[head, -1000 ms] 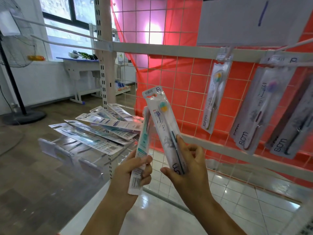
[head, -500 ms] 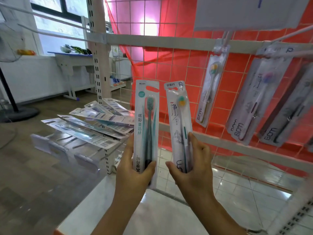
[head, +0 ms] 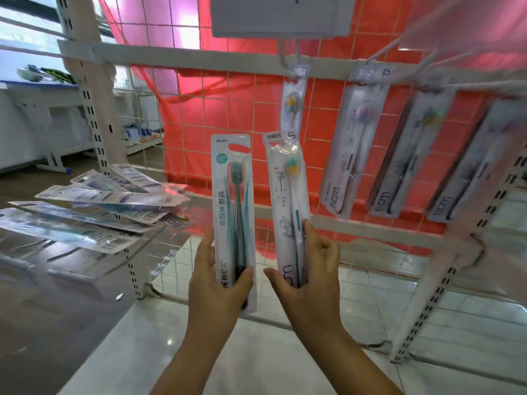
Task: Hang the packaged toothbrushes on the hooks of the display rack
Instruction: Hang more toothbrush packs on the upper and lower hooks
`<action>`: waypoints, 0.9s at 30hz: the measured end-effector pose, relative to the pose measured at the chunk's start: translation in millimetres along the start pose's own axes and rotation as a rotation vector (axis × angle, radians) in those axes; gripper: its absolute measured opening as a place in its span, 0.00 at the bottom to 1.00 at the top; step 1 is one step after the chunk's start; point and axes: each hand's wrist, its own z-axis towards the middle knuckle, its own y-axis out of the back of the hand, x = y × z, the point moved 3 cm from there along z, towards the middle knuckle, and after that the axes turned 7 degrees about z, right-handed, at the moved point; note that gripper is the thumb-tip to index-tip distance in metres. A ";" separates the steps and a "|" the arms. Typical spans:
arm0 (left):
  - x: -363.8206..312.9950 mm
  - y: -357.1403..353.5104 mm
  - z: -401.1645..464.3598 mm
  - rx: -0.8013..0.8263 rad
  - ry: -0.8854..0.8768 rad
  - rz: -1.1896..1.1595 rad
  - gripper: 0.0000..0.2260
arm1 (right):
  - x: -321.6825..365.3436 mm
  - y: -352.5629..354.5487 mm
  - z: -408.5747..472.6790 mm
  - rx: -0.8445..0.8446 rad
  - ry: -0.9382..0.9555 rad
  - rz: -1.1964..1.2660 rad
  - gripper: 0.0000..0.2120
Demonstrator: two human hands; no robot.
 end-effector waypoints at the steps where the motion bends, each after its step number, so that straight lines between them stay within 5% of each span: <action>1: 0.3 -4.4 -1.2 0.011 0.001 -0.002 0.32 | -0.9 5.1 -0.5 -0.016 0.008 -0.008 0.45; 27: -53.3 -107.3 -28.0 0.165 -0.047 -0.210 0.31 | -27.8 135.1 -7.5 -0.329 0.028 -0.232 0.44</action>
